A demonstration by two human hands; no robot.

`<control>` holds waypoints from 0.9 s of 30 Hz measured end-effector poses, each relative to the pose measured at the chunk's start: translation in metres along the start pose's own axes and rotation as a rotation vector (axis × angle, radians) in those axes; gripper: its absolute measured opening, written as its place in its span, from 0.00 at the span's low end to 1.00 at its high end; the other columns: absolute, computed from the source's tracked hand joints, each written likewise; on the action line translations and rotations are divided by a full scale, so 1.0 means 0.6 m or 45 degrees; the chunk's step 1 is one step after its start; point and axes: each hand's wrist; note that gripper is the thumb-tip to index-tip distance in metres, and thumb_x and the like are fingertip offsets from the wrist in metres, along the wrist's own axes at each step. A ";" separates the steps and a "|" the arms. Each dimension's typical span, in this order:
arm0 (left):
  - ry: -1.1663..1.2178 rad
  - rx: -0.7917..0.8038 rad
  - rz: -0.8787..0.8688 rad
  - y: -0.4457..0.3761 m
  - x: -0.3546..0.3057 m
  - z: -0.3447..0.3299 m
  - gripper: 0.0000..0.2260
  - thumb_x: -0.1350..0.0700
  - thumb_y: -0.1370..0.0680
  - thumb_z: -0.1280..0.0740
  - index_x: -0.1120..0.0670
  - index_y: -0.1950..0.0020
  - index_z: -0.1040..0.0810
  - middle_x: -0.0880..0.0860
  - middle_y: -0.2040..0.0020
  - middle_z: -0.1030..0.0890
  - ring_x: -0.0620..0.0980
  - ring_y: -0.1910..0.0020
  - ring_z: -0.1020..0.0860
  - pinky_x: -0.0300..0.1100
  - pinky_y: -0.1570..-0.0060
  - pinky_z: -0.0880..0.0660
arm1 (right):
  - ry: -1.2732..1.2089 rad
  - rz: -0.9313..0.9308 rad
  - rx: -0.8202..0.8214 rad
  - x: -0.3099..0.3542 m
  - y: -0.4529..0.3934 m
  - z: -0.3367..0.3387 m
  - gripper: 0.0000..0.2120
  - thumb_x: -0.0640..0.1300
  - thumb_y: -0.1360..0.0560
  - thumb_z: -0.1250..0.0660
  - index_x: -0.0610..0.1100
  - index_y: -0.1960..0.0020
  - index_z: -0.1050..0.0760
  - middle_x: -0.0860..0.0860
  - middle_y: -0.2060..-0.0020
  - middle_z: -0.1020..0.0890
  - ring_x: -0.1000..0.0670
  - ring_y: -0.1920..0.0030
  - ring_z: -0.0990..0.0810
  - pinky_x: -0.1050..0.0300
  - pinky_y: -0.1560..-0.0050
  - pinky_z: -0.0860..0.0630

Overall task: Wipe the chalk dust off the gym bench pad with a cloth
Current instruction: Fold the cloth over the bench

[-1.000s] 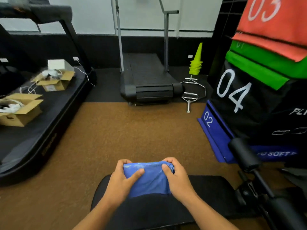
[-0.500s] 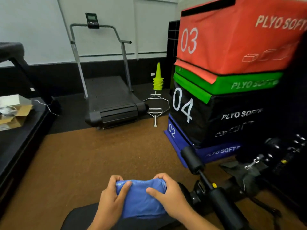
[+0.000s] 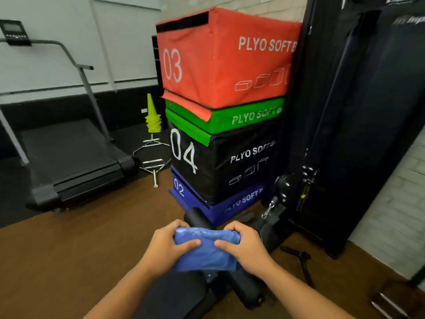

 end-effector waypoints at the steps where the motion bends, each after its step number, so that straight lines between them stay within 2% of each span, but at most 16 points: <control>1: -0.019 0.030 -0.036 -0.022 -0.009 -0.007 0.14 0.42 0.37 0.25 0.47 0.60 0.23 0.42 0.63 0.19 0.39 0.64 0.23 0.32 0.63 0.29 | 0.017 0.007 -0.035 0.001 -0.007 0.019 0.11 0.47 0.36 0.23 0.48 0.62 0.26 0.55 0.68 0.22 0.60 0.67 0.27 0.64 0.63 0.28; 7: -0.134 0.205 -0.263 -0.118 -0.049 -0.042 0.15 0.40 0.35 0.27 0.48 0.60 0.26 0.43 0.63 0.21 0.41 0.67 0.25 0.34 0.65 0.30 | 0.183 0.021 -0.179 0.004 -0.032 0.105 0.12 0.48 0.34 0.23 0.49 0.61 0.26 0.54 0.66 0.22 0.58 0.65 0.26 0.63 0.62 0.29; 9: -0.183 0.256 -0.352 -0.144 -0.061 -0.051 0.13 0.42 0.33 0.26 0.47 0.60 0.27 0.43 0.64 0.22 0.41 0.66 0.25 0.32 0.65 0.31 | 0.277 0.027 -0.205 0.012 -0.038 0.127 0.12 0.48 0.33 0.23 0.49 0.61 0.27 0.54 0.65 0.21 0.57 0.64 0.25 0.61 0.61 0.28; 11: -0.239 0.340 -0.432 -0.164 -0.068 -0.061 0.13 0.43 0.32 0.27 0.48 0.59 0.27 0.47 0.66 0.22 0.45 0.64 0.25 0.32 0.64 0.32 | 0.381 0.021 -0.211 0.014 -0.040 0.144 0.13 0.49 0.33 0.23 0.50 0.60 0.28 0.54 0.64 0.22 0.57 0.63 0.25 0.61 0.60 0.29; 13: -0.284 0.432 -0.471 -0.180 -0.064 -0.072 0.12 0.49 0.30 0.25 0.51 0.59 0.27 0.49 0.65 0.22 0.47 0.63 0.26 0.35 0.64 0.32 | 0.471 0.017 -0.184 0.007 -0.037 0.153 0.13 0.49 0.32 0.24 0.50 0.60 0.29 0.54 0.63 0.22 0.56 0.62 0.25 0.60 0.60 0.29; 16: -0.375 0.573 -0.497 -0.204 -0.049 -0.093 0.10 0.52 0.28 0.26 0.49 0.58 0.28 0.48 0.63 0.22 0.46 0.64 0.25 0.41 0.63 0.28 | 0.603 -0.016 -0.118 -0.009 -0.029 0.157 0.13 0.48 0.31 0.25 0.48 0.59 0.30 0.53 0.62 0.23 0.53 0.60 0.25 0.56 0.60 0.28; 18: -0.431 0.673 -0.526 -0.219 -0.034 -0.109 0.08 0.53 0.27 0.28 0.46 0.56 0.27 0.45 0.59 0.22 0.43 0.60 0.24 0.45 0.60 0.25 | 0.664 -0.070 -0.102 -0.022 -0.025 0.153 0.11 0.46 0.31 0.26 0.49 0.58 0.29 0.54 0.61 0.24 0.53 0.60 0.26 0.54 0.60 0.27; 22: -0.552 0.808 -0.612 -0.248 0.006 -0.153 0.09 0.56 0.27 0.30 0.46 0.50 0.24 0.44 0.54 0.25 0.44 0.55 0.25 0.43 0.54 0.26 | 0.713 -0.228 -0.086 -0.073 -0.022 0.142 0.11 0.39 0.32 0.29 0.50 0.57 0.29 0.53 0.60 0.25 0.52 0.61 0.26 0.49 0.59 0.24; 27: -0.688 0.795 -0.730 -0.272 0.074 -0.214 0.07 0.55 0.25 0.32 0.48 0.48 0.21 0.47 0.52 0.22 0.49 0.53 0.23 0.42 0.59 0.32 | 0.766 -0.420 -0.118 -0.152 -0.020 0.121 0.12 0.36 0.32 0.32 0.50 0.53 0.29 0.53 0.58 0.26 0.51 0.59 0.26 0.48 0.56 0.24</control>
Point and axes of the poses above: each hand's wrist, its own y-axis away from the middle knuckle, its own z-axis out of the back of the hand, x = y × z
